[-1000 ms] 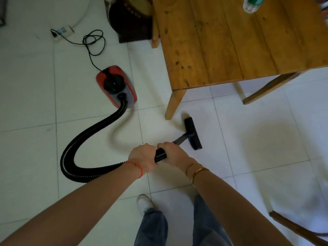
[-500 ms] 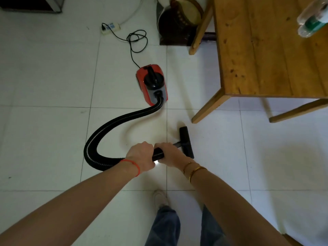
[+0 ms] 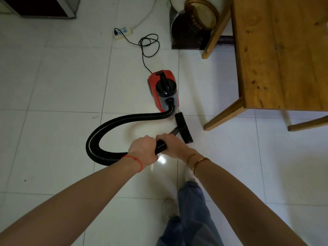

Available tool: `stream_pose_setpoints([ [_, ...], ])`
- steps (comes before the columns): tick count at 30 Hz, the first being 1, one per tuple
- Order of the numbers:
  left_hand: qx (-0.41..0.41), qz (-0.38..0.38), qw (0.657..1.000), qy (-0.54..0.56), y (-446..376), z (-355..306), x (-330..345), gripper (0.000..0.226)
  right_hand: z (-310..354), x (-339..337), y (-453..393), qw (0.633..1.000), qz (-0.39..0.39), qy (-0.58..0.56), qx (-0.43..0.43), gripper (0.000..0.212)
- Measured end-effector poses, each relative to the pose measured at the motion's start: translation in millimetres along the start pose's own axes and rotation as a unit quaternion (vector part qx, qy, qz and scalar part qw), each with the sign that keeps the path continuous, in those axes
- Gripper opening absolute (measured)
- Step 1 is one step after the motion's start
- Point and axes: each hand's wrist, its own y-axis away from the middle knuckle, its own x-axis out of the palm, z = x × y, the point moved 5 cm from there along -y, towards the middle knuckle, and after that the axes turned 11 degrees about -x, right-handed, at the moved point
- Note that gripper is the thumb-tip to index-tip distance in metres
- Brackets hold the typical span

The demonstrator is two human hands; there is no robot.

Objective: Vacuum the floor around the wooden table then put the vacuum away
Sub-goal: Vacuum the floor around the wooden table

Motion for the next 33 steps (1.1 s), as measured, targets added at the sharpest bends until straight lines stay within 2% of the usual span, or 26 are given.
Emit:
stream_pose_setpoints([
  [9,0.003,-0.007,1.0,0.03,-75.4,-47.9,-58.9,0.024,-59.8,-83.0,-36.6,0.999,0.003,0.038,-0.004,0.012],
  [19,0.015,-0.013,0.998,0.053,-175.8,-119.8,-129.4,0.027,-148.7,-187.9,-75.9,0.998,0.018,0.053,0.031,0.008],
  [23,0.017,-0.01,0.999,0.045,-204.6,-139.7,-146.5,0.024,-176.3,-210.8,-87.6,0.996,0.032,0.064,0.059,0.017],
  [28,0.026,-0.01,0.998,0.049,-222.5,-140.0,-160.4,0.025,-181.5,-224.6,-100.8,0.995,0.026,0.059,0.07,0.018],
  [33,0.029,-0.01,0.998,0.056,-222.7,-104.6,-168.1,0.024,-154.7,-219.6,-125.4,0.997,0.02,0.042,0.054,0.013],
])
